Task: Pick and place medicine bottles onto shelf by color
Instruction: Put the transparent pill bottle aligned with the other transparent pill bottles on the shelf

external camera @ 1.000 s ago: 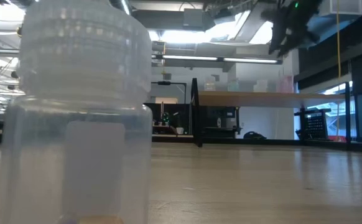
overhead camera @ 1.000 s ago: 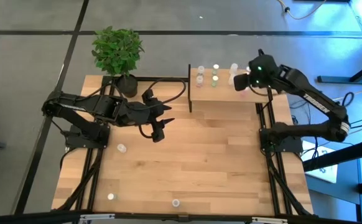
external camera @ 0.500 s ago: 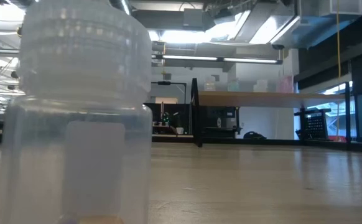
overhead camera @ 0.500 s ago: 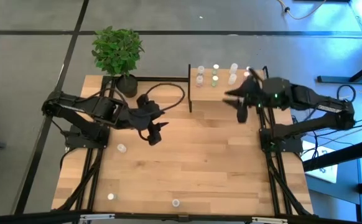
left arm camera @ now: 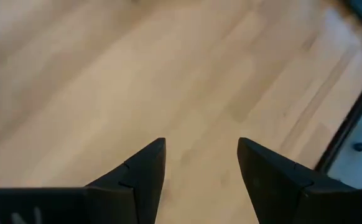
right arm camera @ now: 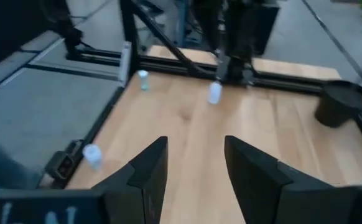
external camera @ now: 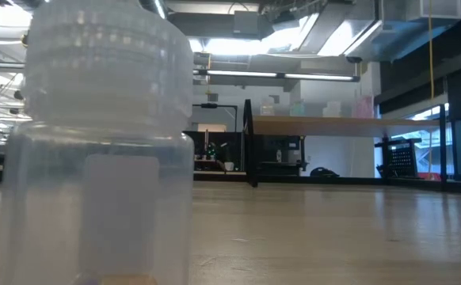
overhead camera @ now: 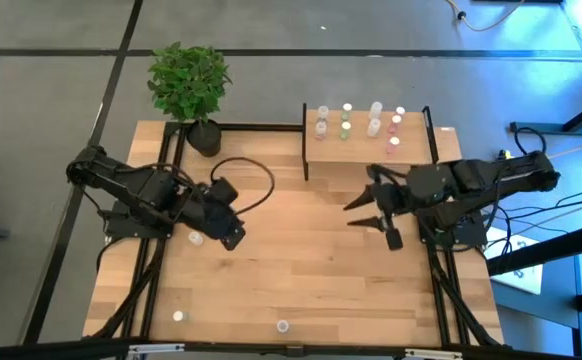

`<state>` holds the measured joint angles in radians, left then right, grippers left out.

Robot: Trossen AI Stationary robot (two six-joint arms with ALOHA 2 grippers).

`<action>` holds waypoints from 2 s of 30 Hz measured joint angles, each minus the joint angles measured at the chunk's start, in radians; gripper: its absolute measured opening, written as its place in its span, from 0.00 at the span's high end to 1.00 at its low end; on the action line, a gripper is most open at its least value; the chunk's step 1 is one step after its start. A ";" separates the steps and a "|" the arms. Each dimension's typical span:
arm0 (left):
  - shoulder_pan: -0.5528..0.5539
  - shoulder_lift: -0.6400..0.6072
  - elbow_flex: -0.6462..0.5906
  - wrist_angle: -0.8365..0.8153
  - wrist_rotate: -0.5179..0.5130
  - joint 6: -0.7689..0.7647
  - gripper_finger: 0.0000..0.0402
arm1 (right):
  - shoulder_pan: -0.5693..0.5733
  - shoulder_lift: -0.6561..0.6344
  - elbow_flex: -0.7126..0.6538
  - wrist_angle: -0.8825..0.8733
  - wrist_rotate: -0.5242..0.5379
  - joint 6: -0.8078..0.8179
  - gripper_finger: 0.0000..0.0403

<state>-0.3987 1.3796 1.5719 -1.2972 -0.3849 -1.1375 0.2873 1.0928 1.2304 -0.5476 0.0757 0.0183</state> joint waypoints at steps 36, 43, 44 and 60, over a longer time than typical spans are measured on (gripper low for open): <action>-0.154 0.002 -0.383 0.054 0.290 -0.491 0.52 | 0.043 0.190 0.000 0.132 -0.253 0.026 0.60; -0.153 0.002 -0.420 0.093 0.291 -0.494 0.52 | 0.043 0.190 0.000 0.133 -0.253 0.064 0.60; -0.148 0.002 -0.428 0.068 0.291 -0.518 0.52 | 0.043 0.190 0.000 0.133 -0.253 0.077 0.60; -0.092 0.000 -0.453 -0.137 0.298 -0.496 0.52 | 0.043 0.190 0.000 0.132 -0.253 0.088 0.60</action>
<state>-0.4902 1.3796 1.1187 -1.4344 -0.0864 -1.6331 0.3305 1.2827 1.2301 -0.4156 -0.1768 0.1065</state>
